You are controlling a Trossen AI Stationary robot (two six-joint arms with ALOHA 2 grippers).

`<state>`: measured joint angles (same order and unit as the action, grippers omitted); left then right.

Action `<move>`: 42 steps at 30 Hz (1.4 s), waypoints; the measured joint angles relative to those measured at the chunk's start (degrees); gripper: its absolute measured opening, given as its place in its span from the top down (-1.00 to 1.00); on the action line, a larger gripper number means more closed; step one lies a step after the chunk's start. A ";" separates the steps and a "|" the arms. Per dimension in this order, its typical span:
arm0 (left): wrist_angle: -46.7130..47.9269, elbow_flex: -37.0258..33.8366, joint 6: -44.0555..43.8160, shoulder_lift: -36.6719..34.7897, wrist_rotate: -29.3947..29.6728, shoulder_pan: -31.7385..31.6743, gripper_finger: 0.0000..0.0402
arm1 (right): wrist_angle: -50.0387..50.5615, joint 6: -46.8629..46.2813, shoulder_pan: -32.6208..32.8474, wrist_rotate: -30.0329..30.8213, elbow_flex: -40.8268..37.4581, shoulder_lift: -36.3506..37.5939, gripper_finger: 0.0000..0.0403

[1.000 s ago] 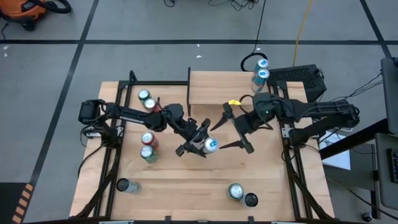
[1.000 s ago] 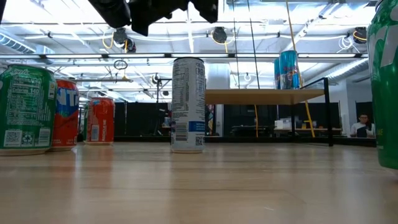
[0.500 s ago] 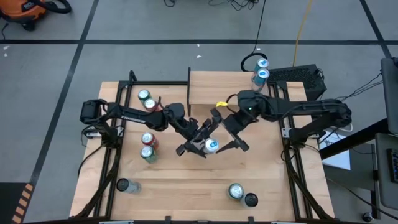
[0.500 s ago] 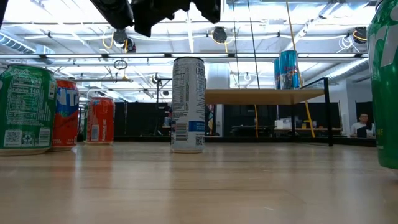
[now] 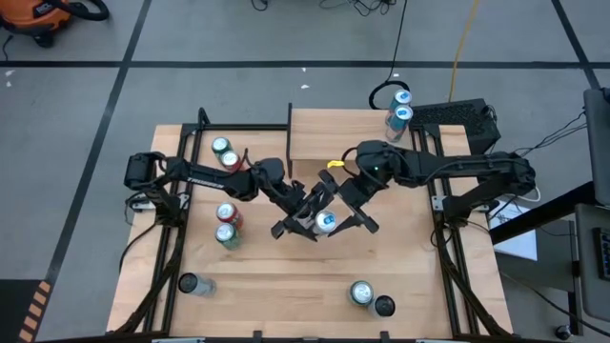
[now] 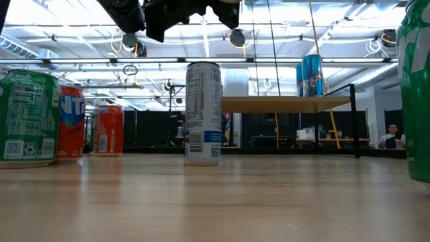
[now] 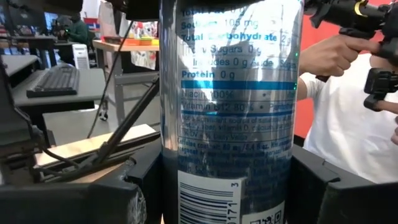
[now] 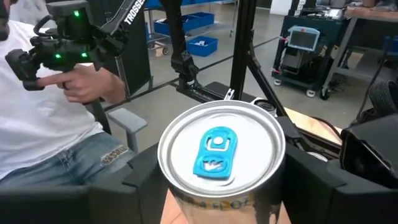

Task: Place canned beverage on shelf
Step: Put the blue soda can on the shelf aligned with the other blue soda can

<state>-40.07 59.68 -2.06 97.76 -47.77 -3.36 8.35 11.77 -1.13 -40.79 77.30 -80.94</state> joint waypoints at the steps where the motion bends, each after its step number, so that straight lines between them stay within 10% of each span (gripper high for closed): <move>1: 0.00 0.00 0.23 0.00 0.00 0.00 -0.13 | -0.05 -0.15 0.00 0.09 0.00 0.03 -0.14; 30: 7.03 -0.02 2.73 -0.20 34.32 -4.78 -0.60 | 25.83 -12.57 1.22 35.87 -0.27 18.48 -0.12; 42: 10.68 -0.02 2.41 -1.12 34.78 -5.59 -0.58 | 17.99 -14.57 -3.86 44.17 -25.13 38.64 -0.13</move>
<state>-29.40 59.66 0.35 96.63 -12.99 -8.95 26.35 -2.80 -4.98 3.38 52.16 -42.30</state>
